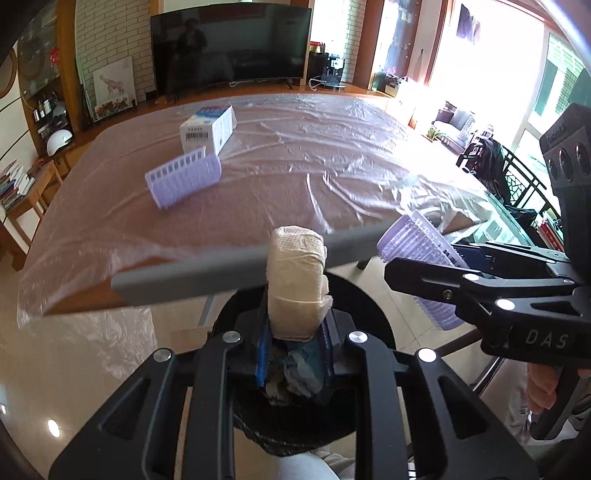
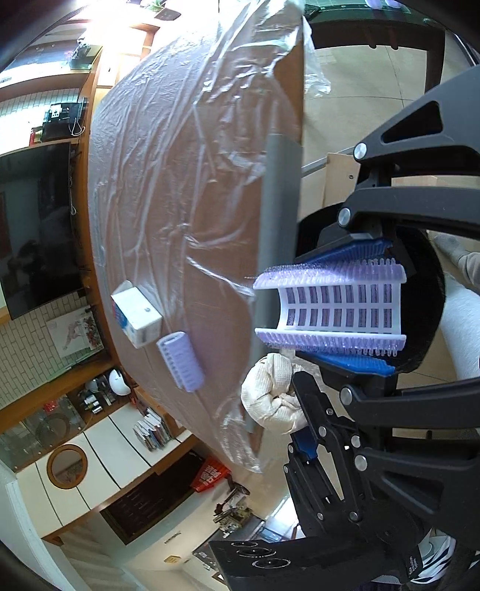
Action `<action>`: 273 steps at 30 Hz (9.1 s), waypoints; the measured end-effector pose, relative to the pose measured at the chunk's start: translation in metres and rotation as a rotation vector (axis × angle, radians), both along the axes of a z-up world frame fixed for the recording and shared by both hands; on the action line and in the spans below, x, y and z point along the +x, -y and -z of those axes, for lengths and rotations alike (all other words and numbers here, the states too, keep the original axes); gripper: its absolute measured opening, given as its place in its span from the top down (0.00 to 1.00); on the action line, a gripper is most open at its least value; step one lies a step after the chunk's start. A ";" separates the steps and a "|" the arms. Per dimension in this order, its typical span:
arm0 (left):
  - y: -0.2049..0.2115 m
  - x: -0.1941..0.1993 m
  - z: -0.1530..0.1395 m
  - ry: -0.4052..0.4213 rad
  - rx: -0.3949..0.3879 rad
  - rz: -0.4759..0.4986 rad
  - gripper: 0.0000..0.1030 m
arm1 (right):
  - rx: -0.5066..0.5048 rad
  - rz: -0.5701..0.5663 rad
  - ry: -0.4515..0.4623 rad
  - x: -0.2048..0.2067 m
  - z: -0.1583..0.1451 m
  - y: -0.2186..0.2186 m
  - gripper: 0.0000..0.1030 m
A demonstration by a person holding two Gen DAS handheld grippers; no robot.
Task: Collect trash
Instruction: 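Carry the held cloth roll and hair roller over the black trash bin with both tools, then open both tools to drop the cloth roll and roller into the bin, then raise both open tools from the bin back toward the table, then grasp the lavender hair roller with the left tool while the right tool grasps the white Naproxen box, then lift the roller and Naproxen box off the table with both tools, then carry the held roller and box over the black trash bin with both tools, then open both tools to drop the roller and box into the bin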
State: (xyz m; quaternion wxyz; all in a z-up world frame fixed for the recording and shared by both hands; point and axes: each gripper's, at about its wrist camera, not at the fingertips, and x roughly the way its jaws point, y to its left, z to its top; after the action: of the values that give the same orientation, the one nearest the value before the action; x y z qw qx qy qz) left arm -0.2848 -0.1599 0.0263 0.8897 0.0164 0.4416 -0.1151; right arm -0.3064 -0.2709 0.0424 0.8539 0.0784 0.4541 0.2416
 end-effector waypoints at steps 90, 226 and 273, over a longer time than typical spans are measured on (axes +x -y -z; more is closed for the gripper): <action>-0.021 0.027 -0.009 0.100 0.116 -0.064 0.04 | -0.081 0.094 0.186 0.053 -0.054 -0.017 0.04; -0.053 0.022 -0.009 0.024 -0.030 -0.058 0.57 | 0.008 0.065 -0.038 0.021 -0.007 -0.005 0.55; -0.016 0.011 0.103 -0.243 0.091 0.112 0.57 | -0.188 0.021 -0.294 -0.007 0.102 -0.052 0.55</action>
State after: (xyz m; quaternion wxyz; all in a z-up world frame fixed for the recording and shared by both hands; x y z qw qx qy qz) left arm -0.2741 -0.1436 -0.0767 0.8202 0.0676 0.5491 -0.1457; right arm -0.3136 -0.2194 -0.0599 0.7843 0.0378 0.5940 0.1750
